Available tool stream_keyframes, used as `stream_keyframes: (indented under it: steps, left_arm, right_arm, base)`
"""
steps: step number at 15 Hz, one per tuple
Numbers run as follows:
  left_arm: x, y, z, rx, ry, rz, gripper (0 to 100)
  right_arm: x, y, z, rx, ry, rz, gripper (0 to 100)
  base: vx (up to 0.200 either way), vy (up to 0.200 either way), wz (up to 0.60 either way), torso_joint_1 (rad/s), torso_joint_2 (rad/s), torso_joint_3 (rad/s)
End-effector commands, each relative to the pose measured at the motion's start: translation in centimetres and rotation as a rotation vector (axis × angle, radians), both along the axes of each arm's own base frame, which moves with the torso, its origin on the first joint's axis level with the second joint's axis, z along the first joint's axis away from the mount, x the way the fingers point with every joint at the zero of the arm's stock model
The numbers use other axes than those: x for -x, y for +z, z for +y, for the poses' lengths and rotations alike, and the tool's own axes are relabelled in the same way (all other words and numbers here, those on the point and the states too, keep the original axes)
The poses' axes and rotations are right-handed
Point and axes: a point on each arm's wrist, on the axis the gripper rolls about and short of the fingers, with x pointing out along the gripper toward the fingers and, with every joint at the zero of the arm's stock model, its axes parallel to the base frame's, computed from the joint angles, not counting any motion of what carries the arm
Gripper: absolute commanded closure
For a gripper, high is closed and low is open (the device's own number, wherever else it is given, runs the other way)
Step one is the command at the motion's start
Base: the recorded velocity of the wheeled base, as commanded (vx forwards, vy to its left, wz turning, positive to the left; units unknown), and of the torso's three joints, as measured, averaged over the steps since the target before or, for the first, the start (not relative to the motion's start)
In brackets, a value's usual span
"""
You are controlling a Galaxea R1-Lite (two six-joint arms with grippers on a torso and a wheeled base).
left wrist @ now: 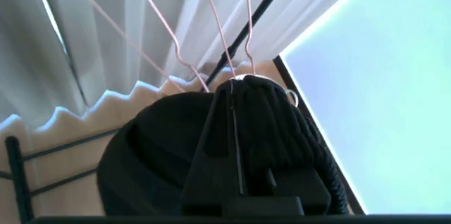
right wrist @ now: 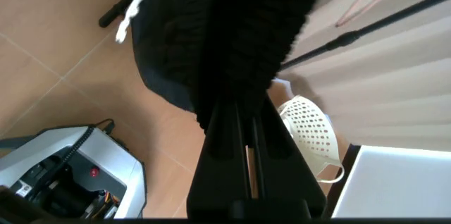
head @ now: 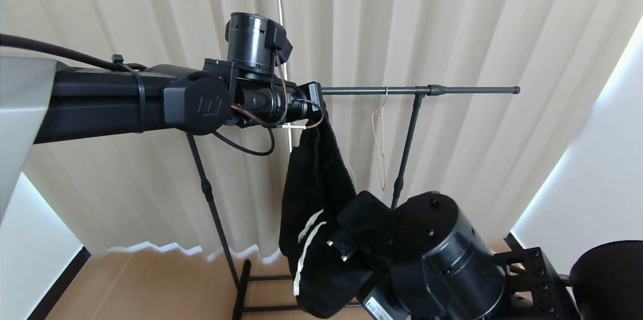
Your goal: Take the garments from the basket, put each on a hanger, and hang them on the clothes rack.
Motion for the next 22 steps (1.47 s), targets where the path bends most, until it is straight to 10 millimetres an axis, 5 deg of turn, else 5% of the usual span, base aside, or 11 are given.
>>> stream_keyframes:
  steps: [1,8,15,22]
  left_arm:
    - [-1.1,-0.7,-1.0,0.004,-0.006,-0.002,100]
    - [-1.7,-1.2,-2.2,0.005,-0.022,-0.003,100]
    - [0.3,0.3,-0.7,-0.071,-0.027,0.063,100]
    - [4.1,0.6,1.5,-0.216,-0.037,0.113,100]
  right_arm:
    - [1.0,-0.4,0.8,-0.003,0.034,0.009,100]
    - [2.1,-0.4,1.5,-0.014,0.055,-0.001,100]
    - [-1.2,-0.2,-1.0,0.042,-0.092,-0.031,100]
    - [-6.9,1.9,-4.3,-0.002,-0.308,-0.077,100]
  base:
    - [0.0,0.0,0.0,0.0,0.0,0.0]
    - [0.0,0.0,0.0,0.0,0.0,0.0]
    - [0.0,0.0,0.0,0.0,0.0,0.0]
    - [0.0,0.0,0.0,0.0,0.0,0.0]
